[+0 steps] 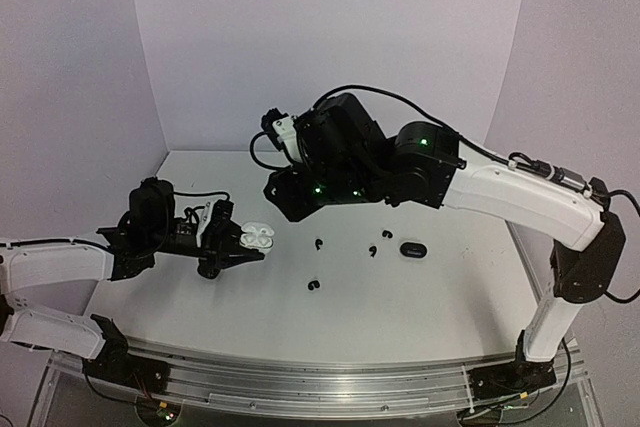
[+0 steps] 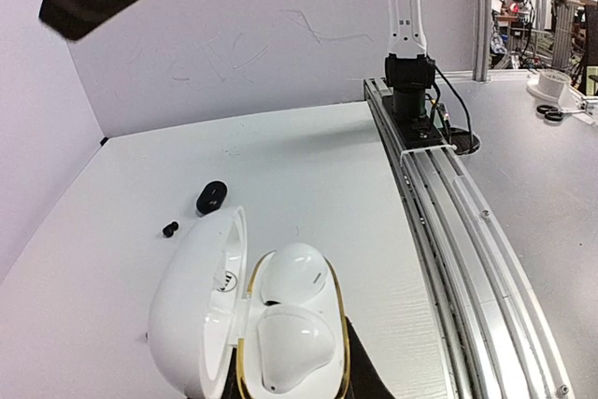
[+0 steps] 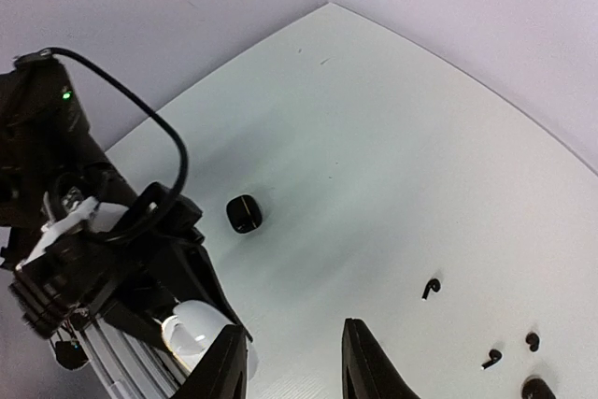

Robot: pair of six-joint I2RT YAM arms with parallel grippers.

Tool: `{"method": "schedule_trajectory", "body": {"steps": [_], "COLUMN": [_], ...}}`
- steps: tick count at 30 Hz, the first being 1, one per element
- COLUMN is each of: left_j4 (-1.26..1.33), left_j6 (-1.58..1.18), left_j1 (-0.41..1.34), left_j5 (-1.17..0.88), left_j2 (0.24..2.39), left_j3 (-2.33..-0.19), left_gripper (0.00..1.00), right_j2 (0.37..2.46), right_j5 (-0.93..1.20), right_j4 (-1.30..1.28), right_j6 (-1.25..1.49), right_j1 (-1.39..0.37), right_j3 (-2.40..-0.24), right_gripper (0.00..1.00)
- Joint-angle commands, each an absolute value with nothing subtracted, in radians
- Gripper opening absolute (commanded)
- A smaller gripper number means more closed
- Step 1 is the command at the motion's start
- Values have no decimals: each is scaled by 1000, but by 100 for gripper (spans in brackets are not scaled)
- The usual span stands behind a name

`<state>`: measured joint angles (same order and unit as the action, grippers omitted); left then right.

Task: Insert the wireless bluetooth earbuds into the charging case
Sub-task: Close the charging case with the earbuds.

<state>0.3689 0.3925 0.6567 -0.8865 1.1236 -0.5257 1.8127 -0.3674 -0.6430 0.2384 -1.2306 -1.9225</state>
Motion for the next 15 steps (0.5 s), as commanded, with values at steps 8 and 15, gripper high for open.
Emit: {"method": "schedule_trajectory", "body": {"steps": [8,15], "left_j4": [303,270], "left_j6": [580,746], "left_j1": [662,662], "left_j5": [-888,-858], "left_j2": [1100,1107], "left_j3": [-592,-595], "left_gripper": [0,0], "right_j2": [1886,1948], "right_j5": [-429,-360], "right_j4": [-613,-624], "right_j6": [436,471], "right_j1": [-1224,-1200], "right_j3": [-1921,-1965], "right_gripper": [33,32]}}
